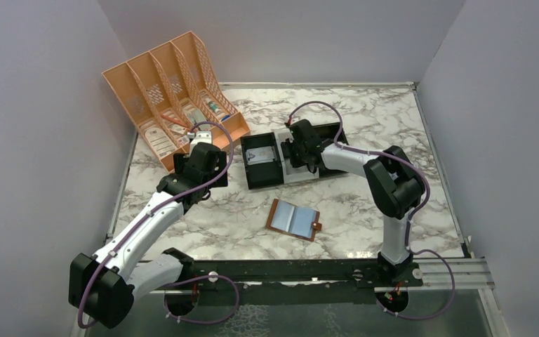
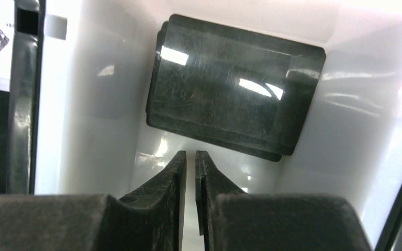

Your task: Take the credit cards out of the card holder

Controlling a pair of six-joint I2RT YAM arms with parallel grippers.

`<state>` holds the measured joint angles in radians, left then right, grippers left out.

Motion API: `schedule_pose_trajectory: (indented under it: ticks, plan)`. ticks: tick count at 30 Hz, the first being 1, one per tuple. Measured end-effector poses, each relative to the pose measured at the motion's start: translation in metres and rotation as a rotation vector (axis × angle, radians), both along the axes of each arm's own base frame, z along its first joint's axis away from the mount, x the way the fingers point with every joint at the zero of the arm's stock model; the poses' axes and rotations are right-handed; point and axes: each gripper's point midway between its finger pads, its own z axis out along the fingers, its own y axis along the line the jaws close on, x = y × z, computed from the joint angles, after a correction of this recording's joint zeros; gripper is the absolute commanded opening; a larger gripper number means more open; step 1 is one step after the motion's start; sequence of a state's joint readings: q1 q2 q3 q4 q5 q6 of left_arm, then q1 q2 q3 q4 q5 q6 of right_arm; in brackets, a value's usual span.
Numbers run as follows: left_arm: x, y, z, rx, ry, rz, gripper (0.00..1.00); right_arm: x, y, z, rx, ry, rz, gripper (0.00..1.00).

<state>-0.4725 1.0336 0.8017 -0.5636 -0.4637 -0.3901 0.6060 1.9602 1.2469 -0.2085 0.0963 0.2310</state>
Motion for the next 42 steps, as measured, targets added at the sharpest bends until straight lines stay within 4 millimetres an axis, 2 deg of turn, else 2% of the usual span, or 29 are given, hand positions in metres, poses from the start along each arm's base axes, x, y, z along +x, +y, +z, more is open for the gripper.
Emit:
schedule_pose_trajectory:
  ticks: [10, 19, 23, 27, 32, 35, 38, 42]
  plan:
    - [0.0, 0.0, 0.0, 0.001, 0.0, -0.001, 0.99, 0.023, 0.005, 0.002, -0.044, -0.112, -0.05, 0.14]
    - [0.0, 0.0, 0.0, 0.001, 0.0, -0.001, 0.99, 0.025, 0.002, 0.003, -0.065, -0.14, -0.077, 0.17]
    - [0.0, 0.0, 0.0, 0.0, 0.0, -0.001, 0.99, 0.019, 0.001, 0.007, -0.057, -0.126, -0.062, 0.2]
    - [0.0, 0.0, 0.0, 0.001, 0.0, -0.001, 0.99, 0.013, -0.001, 0.034, -0.025, -0.151, -0.057, 0.22]
    - [0.0, 0.0, 0.0, 0.0, 0.0, -0.001, 0.99, 0.011, 0.001, 0.095, 0.06, -0.242, -0.054, 0.22]
    - [0.0, 0.0, 0.0, 0.0, 0.001, -0.002, 0.99, 0.003, 0.006, 0.12, 0.125, -0.269, -0.028, 0.22]
    - [0.0, 0.0, 0.0, 0.0, 0.001, -0.002, 0.99, -0.006, 0.013, 0.132, 0.167, -0.273, 0.004, 0.22]
    - [0.0, 0.0, 0.0, 0.0, 0.001, -0.003, 0.99, -0.029, 0.029, 0.129, 0.185, -0.251, 0.052, 0.26]
